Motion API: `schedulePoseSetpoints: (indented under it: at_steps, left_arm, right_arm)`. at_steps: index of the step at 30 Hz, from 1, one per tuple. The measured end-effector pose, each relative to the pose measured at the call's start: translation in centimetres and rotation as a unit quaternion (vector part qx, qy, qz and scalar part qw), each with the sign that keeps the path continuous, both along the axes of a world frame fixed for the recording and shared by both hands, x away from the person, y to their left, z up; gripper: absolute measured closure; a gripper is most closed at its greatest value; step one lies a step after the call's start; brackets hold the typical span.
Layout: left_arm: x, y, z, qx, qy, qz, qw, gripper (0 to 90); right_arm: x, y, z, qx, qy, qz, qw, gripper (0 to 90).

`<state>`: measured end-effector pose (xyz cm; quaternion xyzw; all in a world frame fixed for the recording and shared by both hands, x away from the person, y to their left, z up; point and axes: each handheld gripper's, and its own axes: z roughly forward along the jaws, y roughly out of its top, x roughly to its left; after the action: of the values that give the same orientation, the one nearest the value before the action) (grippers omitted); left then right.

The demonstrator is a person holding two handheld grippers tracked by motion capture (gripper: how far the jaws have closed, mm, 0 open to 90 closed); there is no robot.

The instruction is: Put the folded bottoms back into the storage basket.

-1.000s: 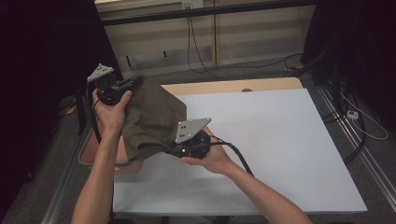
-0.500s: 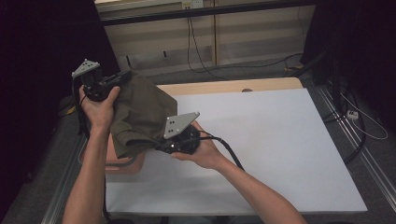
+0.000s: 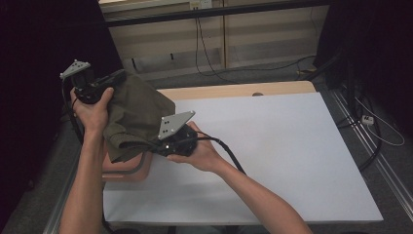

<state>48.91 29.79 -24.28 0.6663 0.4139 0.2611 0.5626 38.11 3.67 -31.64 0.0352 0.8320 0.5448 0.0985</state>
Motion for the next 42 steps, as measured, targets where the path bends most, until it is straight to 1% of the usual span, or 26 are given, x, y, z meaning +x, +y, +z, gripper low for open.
schedulePoseSetpoints:
  at_steps: [2,4,7,9,12,13,15,16,17,20,24,28,31,32,34,37,39,41,42]
  left_arm:
    - [0.0,0.5,0.2,-0.002,0.0,0.004,1.0,86.2]
    - [0.0,0.9,0.3,-0.008,-0.002,0.005,1.0,86.2]
    - [-0.1,1.3,0.5,-0.001,-0.004,0.009,1.0,86.2]
    - [-0.1,1.5,0.6,-0.003,-0.006,0.01,0.9999,86.2]
    - [-0.2,1.9,0.7,-0.006,-0.008,0.012,0.9999,86.2]
    - [-0.2,2.0,0.8,-0.004,-0.008,0.012,0.9999,86.2]
    - [-0.2,2.2,0.9,-0.001,-0.007,0.015,0.9999,86.2]
    - [-0.1,2.3,0.9,-0.004,-0.008,0.017,0.9998,86.2]
    - [-0.2,2.4,0.9,-0.002,-0.009,0.019,0.9998,86.3]
    - [-0.1,3.0,0.9,-0.005,-0.008,0.023,0.9997,86.2]
    - [0.2,3.6,0.8,-0.005,-0.004,0.029,0.9996,86.2]
    - [0.5,4.4,0.5,-0.022,0.001,0.034,0.9992,86.3]
    - [0.6,4.8,0.3,-0.015,0.006,0.04,0.9991,86.2]
    - [0.6,4.9,0.3,-0.019,0.006,0.04,0.999,86.2]
    - [0.7,5.2,0.3,-0.014,0.008,0.041,0.999,86.2]
    - [0.8,5.6,0.2,-0.02,0.008,0.041,0.9989,86.2]
    - [0.9,6.0,-0.2,-0.03,0.014,0.041,0.9986,86.2]
    - [1.1,6.2,-0.7,-0.028,0.018,0.048,0.9983,86.2]
    - [1.2,6.5,-1.0,-0.028,0.02,0.047,0.9983,86.2]
  right_arm:
    - [0.1,0.4,0.2,0.001,0.0,0.001,1.0,83.6]
    - [0.2,0.8,0.4,0.0,0.0,0.002,1.0,83.6]
    - [0.3,1.2,0.6,-0.001,-0.002,0.006,1.0,83.6]
    - [0.4,1.5,0.7,-0.001,-0.003,0.007,1.0,83.6]
    - [0.4,1.7,0.7,0.006,-0.003,0.008,0.9999,83.6]
    - [0.4,1.7,0.7,0.008,-0.003,0.008,0.9999,83.6]
    - [0.5,1.9,0.7,0.008,-0.002,0.008,0.9999,83.6]
    - [0.6,2.0,0.8,0.007,-0.002,0.009,0.9999,83.6]
    - [0.6,2.2,0.8,0.007,-0.003,0.009,0.9999,83.6]
    - [0.7,2.7,0.9,0.008,-0.003,0.011,0.9999,83.6]
    - [0.9,3.3,0.9,0.008,-0.002,0.012,0.9999,83.6]
    - [1.1,3.8,1.1,0.004,-0.003,0.012,0.9999,83.6]
    - [1.3,4.2,1.2,0.002,-0.002,0.012,0.9999,83.6]
    - [1.3,4.3,1.1,0.003,0.0,0.011,0.9999,83.6]
    - [1.4,4.5,1.1,0.001,0.0,0.012,0.9999,83.6]
    - [1.5,5.0,1.2,0.0,0.001,0.014,0.9999,83.6]
    - [1.5,5.4,1.3,-0.003,0.0,0.015,0.9999,83.6]
    - [1.5,5.8,1.2,-0.007,0.003,0.015,0.9999,83.6]
    - [1.4,6.1,1.1,-0.011,0.001,0.015,0.9998,83.6]
